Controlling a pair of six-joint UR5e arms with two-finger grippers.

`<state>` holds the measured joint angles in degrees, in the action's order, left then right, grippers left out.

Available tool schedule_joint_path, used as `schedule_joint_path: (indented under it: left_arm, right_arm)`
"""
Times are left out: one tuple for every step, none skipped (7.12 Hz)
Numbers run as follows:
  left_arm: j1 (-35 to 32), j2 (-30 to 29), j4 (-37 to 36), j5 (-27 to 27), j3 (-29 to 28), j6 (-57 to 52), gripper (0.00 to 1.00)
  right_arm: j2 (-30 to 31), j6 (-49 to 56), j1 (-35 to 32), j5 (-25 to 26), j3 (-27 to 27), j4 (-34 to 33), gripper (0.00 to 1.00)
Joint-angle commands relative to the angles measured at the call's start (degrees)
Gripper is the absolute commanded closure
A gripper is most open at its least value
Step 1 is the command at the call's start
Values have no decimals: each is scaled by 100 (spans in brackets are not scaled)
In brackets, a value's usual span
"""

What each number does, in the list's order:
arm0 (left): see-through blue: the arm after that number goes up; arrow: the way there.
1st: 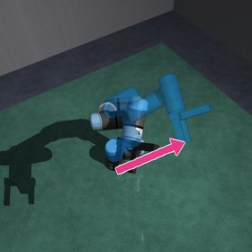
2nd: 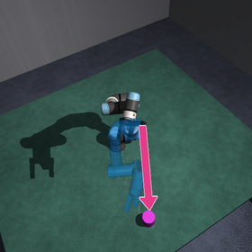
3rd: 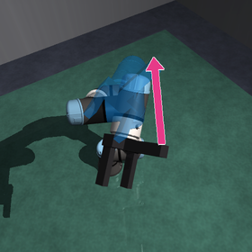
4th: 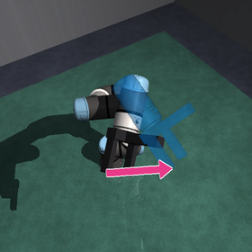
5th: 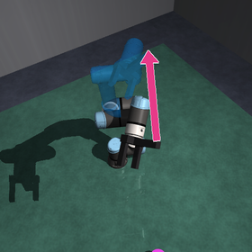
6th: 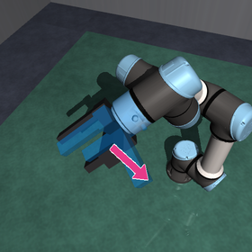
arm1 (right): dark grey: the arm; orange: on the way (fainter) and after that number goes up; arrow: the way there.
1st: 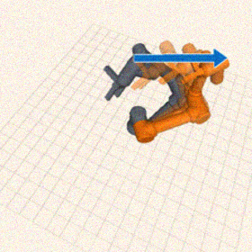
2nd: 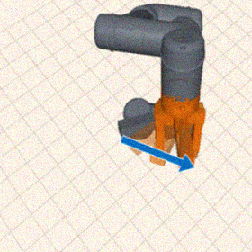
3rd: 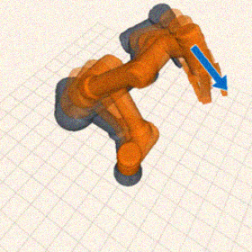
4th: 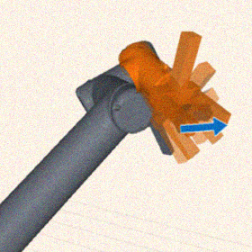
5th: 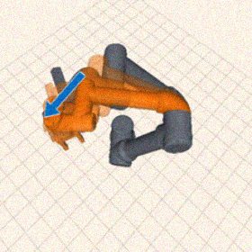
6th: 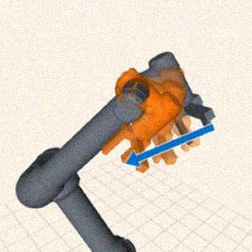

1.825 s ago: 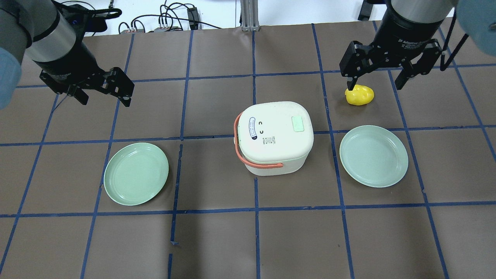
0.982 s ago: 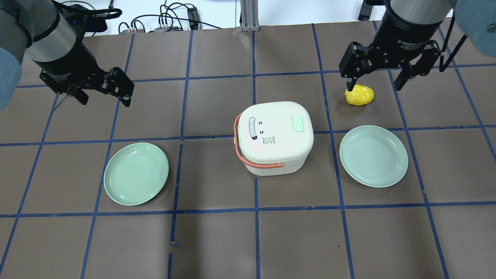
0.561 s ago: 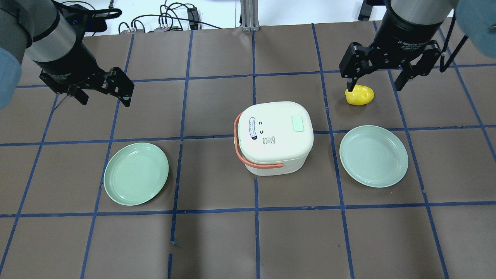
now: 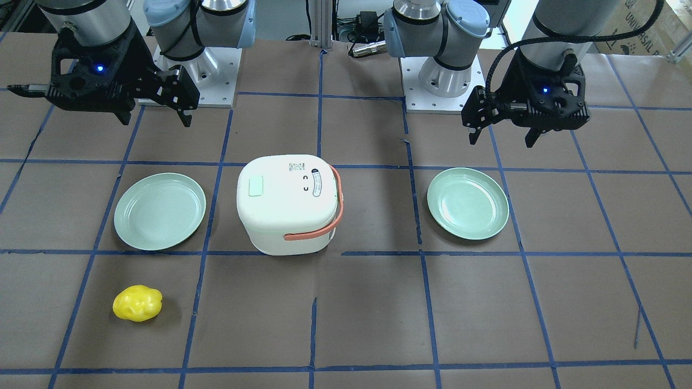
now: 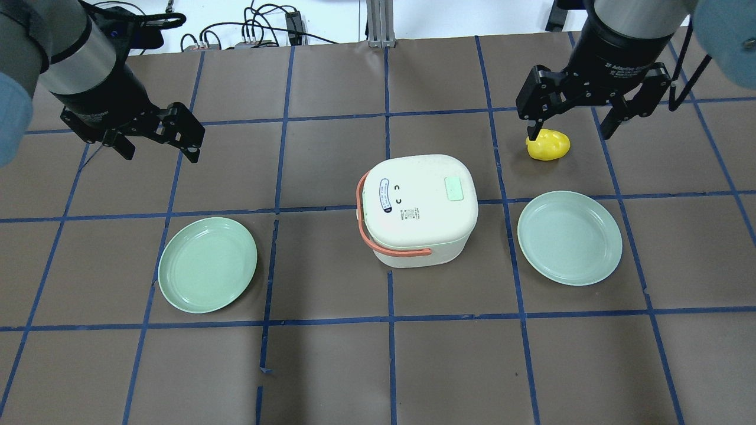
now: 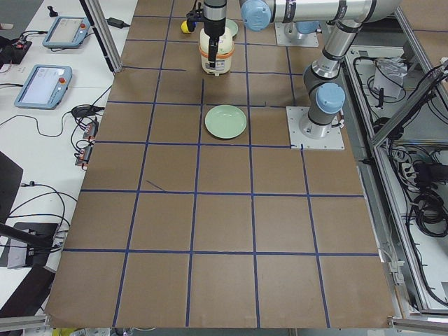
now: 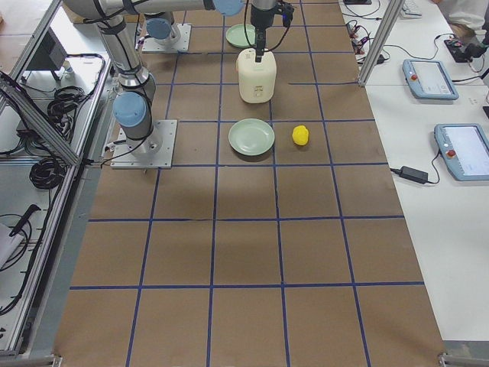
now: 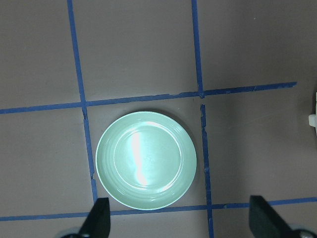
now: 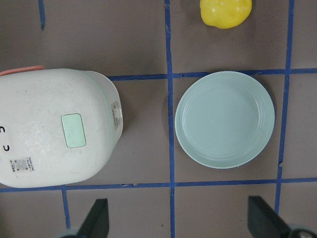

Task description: Press rice cooker button

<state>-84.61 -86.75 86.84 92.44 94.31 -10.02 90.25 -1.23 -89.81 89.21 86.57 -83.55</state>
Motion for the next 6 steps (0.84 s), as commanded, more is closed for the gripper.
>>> schedule_joint_path:
  left_arm:
    - [6,0,0,-7,0,0,0]
    - [6,0,0,-7,0,0,0]
    - [6,0,0,-7,0,0,0]
    - [6,0,0,2,0,0,0]
    - [6,0,0,2,0,0,0]
    - [-2,0,0,2,0,0,0]
  right_arm:
    - [-16,0,16,0,0,-3,1]
    - [-16,0,17,0,0,-3,1]
    - [-8,0,8,0,0,-3,1]
    - [-16,0,8,-9,0,-3,1]
    - [-25,0,-1,-140,9,6,33]
    - [-8,0,-10,-358,26,49,88]
